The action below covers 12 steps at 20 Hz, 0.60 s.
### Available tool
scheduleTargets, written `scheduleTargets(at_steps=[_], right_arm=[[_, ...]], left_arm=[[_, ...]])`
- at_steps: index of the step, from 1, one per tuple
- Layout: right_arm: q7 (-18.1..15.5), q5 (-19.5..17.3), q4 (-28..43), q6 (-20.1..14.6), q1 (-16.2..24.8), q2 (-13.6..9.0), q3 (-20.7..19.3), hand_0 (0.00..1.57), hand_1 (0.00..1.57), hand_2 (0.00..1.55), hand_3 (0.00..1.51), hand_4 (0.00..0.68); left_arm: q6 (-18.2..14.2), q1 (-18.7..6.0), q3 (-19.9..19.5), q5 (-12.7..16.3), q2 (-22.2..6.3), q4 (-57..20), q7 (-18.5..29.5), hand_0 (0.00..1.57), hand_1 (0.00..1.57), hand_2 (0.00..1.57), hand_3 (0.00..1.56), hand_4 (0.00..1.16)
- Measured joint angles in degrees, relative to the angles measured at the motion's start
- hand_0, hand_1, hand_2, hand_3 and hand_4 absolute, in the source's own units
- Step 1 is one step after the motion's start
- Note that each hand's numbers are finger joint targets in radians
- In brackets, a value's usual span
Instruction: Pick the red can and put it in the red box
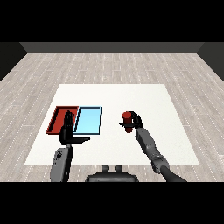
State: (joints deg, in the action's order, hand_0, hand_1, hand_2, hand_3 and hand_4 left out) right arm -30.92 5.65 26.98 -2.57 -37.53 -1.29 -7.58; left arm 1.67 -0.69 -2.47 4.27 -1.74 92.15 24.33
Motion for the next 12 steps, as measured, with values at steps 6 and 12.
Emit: scheduleTargets(at_steps=[6,12], right_arm=[[1.43,-1.55,7.99,-1.40,2.70,0.36,2.57,1.43,1.43,1.43,1.37,0.625],[5.21,-2.52,20.59,-1.28,6.70,-0.94,5.24,1.43,1.43,1.43,1.38,0.622]], left_arm=[[0.52,-1.05,0.37,0.44,-0.19,0.43,-1.36,0.00,0.00,0.00,0.00,0.00],[1.19,-0.54,2.49,-0.66,0.16,-0.19,-1.03,0.00,0.00,0.00,0.00,0.00]])
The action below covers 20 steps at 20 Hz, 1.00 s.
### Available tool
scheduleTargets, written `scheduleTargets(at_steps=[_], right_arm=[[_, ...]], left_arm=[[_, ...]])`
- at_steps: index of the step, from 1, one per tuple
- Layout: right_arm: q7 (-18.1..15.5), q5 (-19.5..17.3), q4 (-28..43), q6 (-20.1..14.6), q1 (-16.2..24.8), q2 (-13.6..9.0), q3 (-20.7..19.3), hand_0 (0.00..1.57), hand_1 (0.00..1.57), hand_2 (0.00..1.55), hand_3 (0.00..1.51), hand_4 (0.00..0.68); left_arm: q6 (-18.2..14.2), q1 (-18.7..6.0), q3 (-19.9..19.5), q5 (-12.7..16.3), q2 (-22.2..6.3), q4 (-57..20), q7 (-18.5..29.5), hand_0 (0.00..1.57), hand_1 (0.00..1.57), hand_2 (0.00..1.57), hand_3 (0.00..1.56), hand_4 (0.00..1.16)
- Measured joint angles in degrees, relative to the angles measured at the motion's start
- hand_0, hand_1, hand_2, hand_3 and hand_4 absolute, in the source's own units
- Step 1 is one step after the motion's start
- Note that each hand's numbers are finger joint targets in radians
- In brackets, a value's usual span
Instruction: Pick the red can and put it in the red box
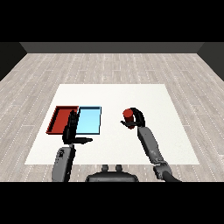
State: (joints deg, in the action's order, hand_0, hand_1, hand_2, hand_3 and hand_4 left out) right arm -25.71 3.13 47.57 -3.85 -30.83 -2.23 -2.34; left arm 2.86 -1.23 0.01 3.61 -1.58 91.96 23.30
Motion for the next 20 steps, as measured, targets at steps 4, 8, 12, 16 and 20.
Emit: scheduleTargets(at_steps=[4,8,12,16,20], right_arm=[[3.64,0.50,9.37,0.63,2.53,-0.85,1.00,1.46,1.46,1.44,1.39,0.661],[6.32,1.05,17.49,1.38,5.65,-1.03,1.97,1.45,1.45,1.43,1.39,0.653],[8.70,1.18,23.40,-3.48,7.46,0.82,6.79,1.45,1.45,1.43,1.39,0.653],[9.95,3.07,26.10,-12.40,7.62,1.69,15.64,1.45,1.45,1.43,1.38,0.654],[9.74,4.74,28.80,-17.08,9.52,2.02,20.67,1.45,1.45,1.43,1.38,0.647]], left_arm=[[-0.68,-0.51,1.98,-0.82,0.48,0.94,-2.15,0.00,0.00,0.00,0.00,0.00],[-2.03,-1.75,4.21,-1.65,0.92,0.72,-4.52,0.00,0.00,0.00,0.00,0.00],[-4.41,-1.84,8.15,-1.50,1.32,0.23,-6.59,0.00,0.00,0.00,0.00,0.00],[-6.37,-3.62,9.99,-1.24,1.48,-1.89,-7.07,0.00,0.00,0.00,0.00,0.00],[-7.52,-4.93,12.38,-0.62,1.49,-3.03,-7.86,0.00,0.00,0.00,0.00,0.00]])
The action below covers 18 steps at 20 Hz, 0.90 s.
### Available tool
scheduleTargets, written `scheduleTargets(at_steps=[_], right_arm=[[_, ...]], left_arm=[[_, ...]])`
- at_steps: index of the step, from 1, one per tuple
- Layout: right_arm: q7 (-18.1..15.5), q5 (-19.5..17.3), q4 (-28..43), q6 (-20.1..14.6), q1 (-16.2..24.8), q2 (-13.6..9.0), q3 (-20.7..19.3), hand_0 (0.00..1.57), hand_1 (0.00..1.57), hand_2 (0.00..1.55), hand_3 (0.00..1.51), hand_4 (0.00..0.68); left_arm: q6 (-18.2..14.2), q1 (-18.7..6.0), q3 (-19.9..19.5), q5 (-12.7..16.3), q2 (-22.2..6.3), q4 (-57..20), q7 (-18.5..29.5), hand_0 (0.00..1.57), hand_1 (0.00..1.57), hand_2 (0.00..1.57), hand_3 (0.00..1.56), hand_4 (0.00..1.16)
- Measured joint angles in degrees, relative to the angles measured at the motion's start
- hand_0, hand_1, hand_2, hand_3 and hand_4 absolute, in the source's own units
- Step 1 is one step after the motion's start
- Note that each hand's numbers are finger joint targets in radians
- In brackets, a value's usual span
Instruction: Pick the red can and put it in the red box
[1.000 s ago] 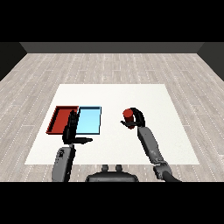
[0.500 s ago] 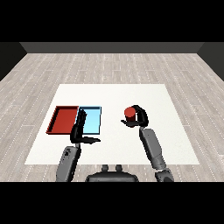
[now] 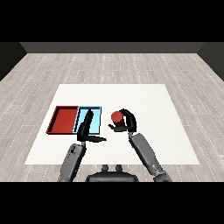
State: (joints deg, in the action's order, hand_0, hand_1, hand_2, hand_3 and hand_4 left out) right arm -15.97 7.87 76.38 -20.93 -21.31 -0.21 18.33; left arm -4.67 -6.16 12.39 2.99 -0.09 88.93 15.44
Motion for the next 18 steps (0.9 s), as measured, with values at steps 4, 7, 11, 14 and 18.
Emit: scheduleTargets(at_steps=[4,7,11,14,18], right_arm=[[-1.10,2.59,-2.26,-3.04,-2.29,0.12,2.38,1.46,1.46,1.44,1.40,0.664],[-1.22,3.37,-1.20,-5.17,-1.66,0.16,5.05,1.46,1.46,1.44,1.39,0.639],[-3.60,5.22,-2.86,-6.19,-2.48,0.18,6.44,1.46,1.46,1.45,1.38,0.633],[-1.45,4.26,-0.95,-7.00,-2.42,0.19,7.19,1.45,1.45,1.44,1.38,0.635],[-0.16,4.72,-0.87,-8.22,-4.42,0.20,7.73,1.45,1.45,1.43,1.38,0.637]], left_arm=[[-0.63,-0.40,2.26,1.05,0.05,-2.24,0.44,0.00,0.00,0.00,0.00,0.00],[-2.59,-2.68,4.05,2.33,0.06,-5.67,0.62,0.00,0.00,0.00,0.00,0.00],[-4.47,-4.67,6.30,4.26,0.07,-8.45,0.41,0.00,0.00,0.00,0.00,0.00],[-4.92,-5.15,7.28,5.46,0.08,-10.49,1.01,0.00,0.00,0.00,0.00,0.00],[-4.77,-7.12,7.79,7.12,0.08,-13.87,2.27,0.00,0.00,0.00,0.00,0.00]])
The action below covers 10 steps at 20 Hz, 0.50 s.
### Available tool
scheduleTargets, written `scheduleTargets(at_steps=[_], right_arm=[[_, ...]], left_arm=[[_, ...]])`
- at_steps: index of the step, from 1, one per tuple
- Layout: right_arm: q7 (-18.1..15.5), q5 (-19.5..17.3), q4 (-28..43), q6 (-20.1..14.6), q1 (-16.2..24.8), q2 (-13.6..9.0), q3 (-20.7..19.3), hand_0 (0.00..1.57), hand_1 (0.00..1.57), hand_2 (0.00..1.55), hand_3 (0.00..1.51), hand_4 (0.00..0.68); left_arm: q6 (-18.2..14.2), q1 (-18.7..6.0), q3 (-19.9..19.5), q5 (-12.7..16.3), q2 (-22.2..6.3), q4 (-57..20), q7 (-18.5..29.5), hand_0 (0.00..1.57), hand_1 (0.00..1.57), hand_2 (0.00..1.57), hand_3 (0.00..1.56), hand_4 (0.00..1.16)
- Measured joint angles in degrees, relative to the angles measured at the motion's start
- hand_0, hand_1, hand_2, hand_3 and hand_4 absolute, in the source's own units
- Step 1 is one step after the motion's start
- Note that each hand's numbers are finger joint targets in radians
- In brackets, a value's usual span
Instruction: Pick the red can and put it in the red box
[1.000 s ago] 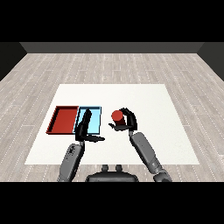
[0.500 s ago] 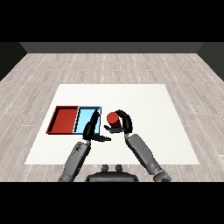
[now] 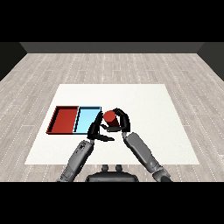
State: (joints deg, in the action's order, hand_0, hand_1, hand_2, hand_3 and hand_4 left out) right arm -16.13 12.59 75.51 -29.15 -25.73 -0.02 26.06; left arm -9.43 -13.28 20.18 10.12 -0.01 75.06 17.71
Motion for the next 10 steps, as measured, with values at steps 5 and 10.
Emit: scheduleTargets(at_steps=[5,10], right_arm=[[-0.53,0.43,-0.70,0.34,-0.13,0.00,0.44,1.44,1.44,1.44,1.38,0.630],[-1.80,1.93,-1.89,0.40,-0.75,0.00,1.46,1.46,1.46,1.43,1.37,0.625]], left_arm=[[-2.09,-0.91,2.32,1.97,0.00,-3.59,1.88,0.00,0.00,0.00,0.00,0.00],[-2.19,-3.28,3.18,4.69,0.00,-6.79,2.99,0.00,0.00,0.00,0.00,0.00]])
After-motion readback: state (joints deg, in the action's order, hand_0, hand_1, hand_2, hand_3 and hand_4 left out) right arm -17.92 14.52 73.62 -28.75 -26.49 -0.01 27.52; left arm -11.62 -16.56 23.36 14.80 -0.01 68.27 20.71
